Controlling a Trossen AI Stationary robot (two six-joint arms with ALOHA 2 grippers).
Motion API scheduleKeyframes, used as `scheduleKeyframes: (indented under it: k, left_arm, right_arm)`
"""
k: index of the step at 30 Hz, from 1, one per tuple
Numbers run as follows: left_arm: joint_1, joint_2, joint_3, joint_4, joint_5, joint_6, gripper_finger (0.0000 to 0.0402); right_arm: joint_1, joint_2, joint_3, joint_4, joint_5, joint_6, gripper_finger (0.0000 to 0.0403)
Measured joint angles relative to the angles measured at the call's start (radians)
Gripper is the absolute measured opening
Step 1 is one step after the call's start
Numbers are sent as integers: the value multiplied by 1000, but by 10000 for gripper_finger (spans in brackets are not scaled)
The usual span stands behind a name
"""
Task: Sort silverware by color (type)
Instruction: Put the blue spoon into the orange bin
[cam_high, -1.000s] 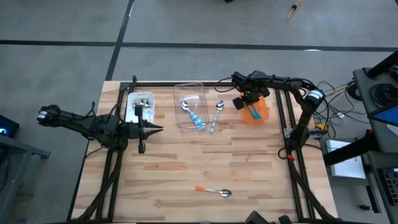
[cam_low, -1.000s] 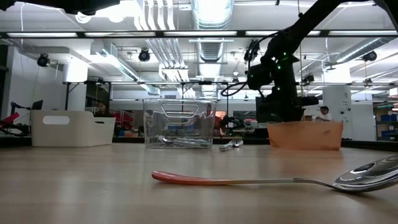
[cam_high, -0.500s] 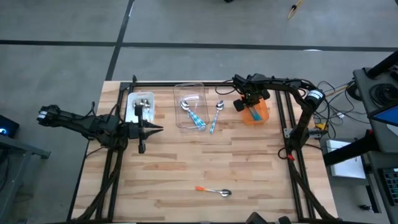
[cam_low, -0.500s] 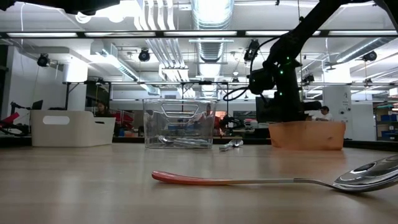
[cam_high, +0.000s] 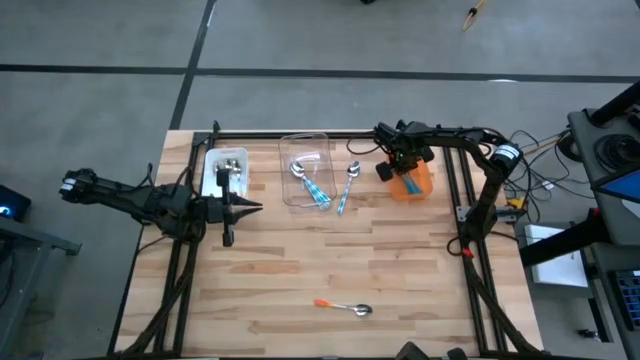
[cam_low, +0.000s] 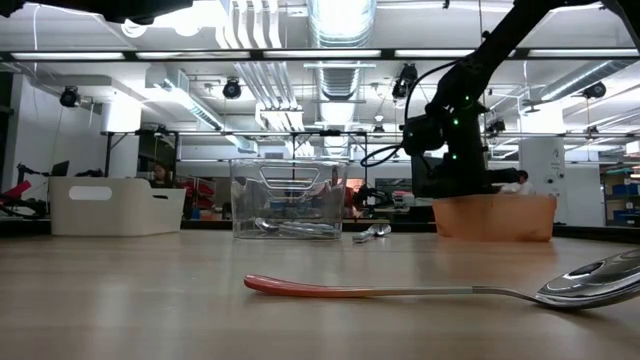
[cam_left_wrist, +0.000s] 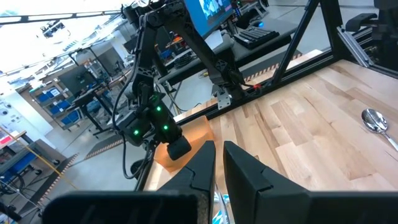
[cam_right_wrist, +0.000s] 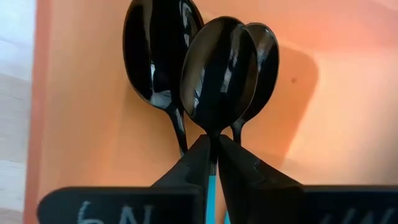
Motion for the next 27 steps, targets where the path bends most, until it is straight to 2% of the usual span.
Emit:
scheduleKeyframes:
  k: [27]
  left_arm:
    - [0, 0, 0, 0, 0, 0, 15]
  right_arm:
    - [0, 0, 27, -29, 8, 1, 28]
